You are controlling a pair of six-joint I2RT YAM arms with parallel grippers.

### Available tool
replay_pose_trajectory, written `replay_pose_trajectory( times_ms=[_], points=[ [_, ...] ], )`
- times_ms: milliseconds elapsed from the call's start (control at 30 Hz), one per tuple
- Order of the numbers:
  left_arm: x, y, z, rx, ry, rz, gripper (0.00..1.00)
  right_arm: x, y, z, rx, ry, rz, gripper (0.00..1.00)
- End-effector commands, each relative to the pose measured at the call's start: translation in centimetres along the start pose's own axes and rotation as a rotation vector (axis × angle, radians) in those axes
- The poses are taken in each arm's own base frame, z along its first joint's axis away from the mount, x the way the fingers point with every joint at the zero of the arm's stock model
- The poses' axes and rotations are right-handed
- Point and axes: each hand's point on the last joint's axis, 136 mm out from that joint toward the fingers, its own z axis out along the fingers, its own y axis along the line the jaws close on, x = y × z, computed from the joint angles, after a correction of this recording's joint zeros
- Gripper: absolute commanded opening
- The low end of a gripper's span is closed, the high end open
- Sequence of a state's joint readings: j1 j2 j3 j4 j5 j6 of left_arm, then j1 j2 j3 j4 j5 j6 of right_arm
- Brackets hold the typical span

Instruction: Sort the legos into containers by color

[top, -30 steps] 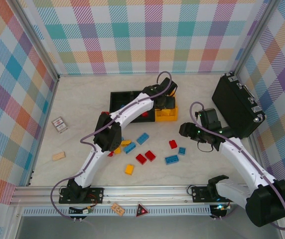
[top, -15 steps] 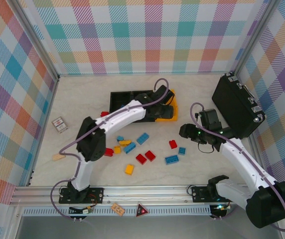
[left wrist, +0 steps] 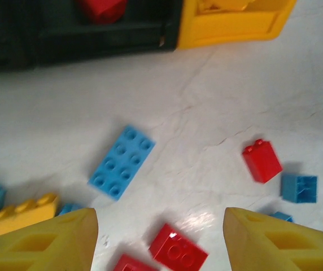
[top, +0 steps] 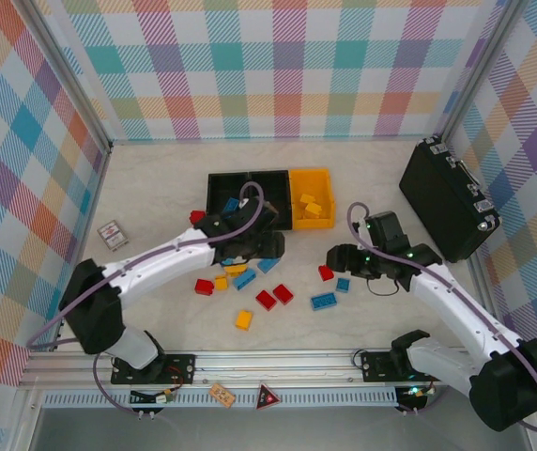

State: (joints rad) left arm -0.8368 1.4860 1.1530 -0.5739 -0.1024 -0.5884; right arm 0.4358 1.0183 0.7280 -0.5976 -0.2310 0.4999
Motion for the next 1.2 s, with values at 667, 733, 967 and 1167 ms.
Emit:
replay_pose_trajectory(
  times_ms=[667,733,967,1167],
  points=[
    [8.7,6.0,0.7,-0.168,0.091,-0.087,0.69,4.3,2.9,3.0,-0.07,0.144,-0.107,0.63],
    [9.9,5.5,0.3,-0.151,0.115,-0.052,0.69,5.0,3.0,2.9,-0.084,0.168,-0.122,0.63],
    [14.1,5.7,-0.3,-0.162,0.202,-0.002,0.7,7.6,4.3,2.5,-0.158,0.241,-0.16,0.63],
    [16.9,6.3,0.4,-0.209,0.253,0.022,0.71,9.8,4.2,3.0,-0.151,0.299,-0.178,0.63]
  ],
)
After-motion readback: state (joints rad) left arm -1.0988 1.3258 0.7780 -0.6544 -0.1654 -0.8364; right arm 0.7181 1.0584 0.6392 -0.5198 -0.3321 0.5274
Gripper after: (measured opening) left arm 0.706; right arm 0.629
